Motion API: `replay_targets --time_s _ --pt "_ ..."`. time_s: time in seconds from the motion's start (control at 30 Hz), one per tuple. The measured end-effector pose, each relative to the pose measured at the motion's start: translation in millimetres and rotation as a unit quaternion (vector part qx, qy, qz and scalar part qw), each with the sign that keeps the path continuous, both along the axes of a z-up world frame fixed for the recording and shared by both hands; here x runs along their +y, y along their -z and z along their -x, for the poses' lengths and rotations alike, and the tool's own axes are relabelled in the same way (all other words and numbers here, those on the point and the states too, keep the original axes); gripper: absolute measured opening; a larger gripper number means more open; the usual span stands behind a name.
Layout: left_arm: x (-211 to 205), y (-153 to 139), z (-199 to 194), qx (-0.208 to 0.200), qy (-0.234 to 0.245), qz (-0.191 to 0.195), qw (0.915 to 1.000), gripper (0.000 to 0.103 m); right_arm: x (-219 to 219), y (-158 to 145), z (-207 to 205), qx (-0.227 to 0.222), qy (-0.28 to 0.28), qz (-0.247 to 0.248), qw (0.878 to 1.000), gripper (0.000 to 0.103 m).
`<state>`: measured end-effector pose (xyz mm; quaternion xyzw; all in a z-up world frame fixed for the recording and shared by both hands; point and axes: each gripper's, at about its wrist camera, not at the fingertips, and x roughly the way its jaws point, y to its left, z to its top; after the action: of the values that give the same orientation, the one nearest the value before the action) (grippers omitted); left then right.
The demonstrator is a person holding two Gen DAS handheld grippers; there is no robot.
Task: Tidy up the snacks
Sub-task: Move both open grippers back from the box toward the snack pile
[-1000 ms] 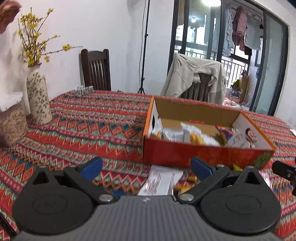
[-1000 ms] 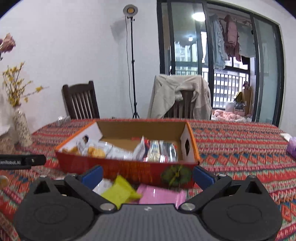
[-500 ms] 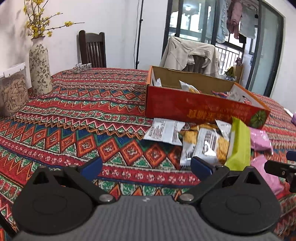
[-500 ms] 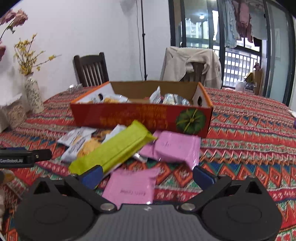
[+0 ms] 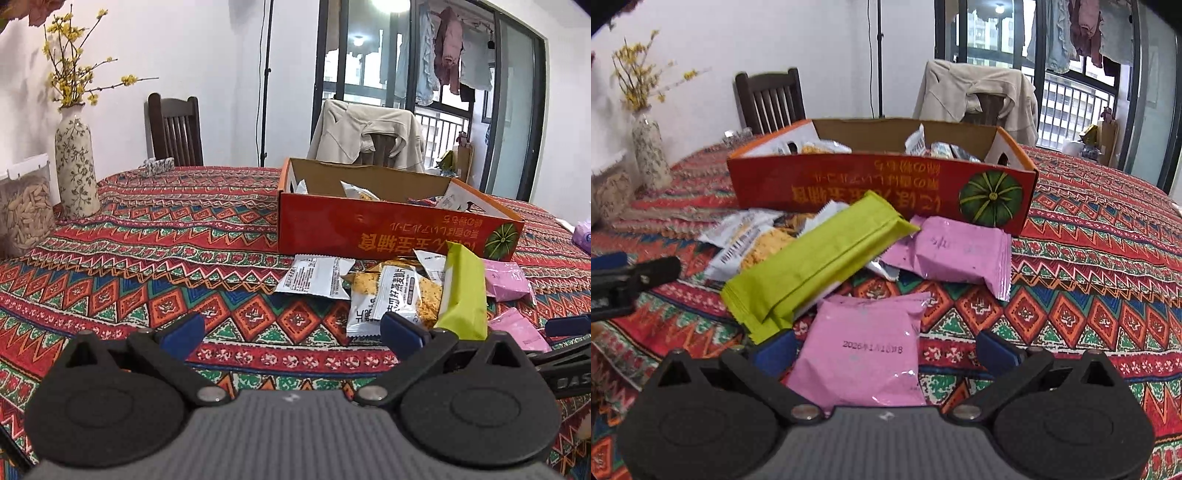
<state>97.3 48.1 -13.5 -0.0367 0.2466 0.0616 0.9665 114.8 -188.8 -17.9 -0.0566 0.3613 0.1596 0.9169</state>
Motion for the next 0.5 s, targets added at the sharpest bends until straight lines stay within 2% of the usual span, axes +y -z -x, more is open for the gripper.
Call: replay_targets --time_s 0.3,0.47,0.5 --pt "0.2 -0.5 1.4 -0.005 0.000 0.001 1.0000 0.103 2.9 3.5 -4.3 0.006 0.010 0.002 1.000 0.103" --pt "2.2 -0.4 1.4 -0.007 0.001 0.006 1.0000 0.103 -0.4 2.5 -2.9 0.009 -0.006 -0.001 1.000 0.103" --pt "2.6 -0.4 1.4 -0.007 0.001 0.007 1.0000 0.103 -0.6 2.2 -1.6 0.008 -0.006 -0.003 1.000 0.100"
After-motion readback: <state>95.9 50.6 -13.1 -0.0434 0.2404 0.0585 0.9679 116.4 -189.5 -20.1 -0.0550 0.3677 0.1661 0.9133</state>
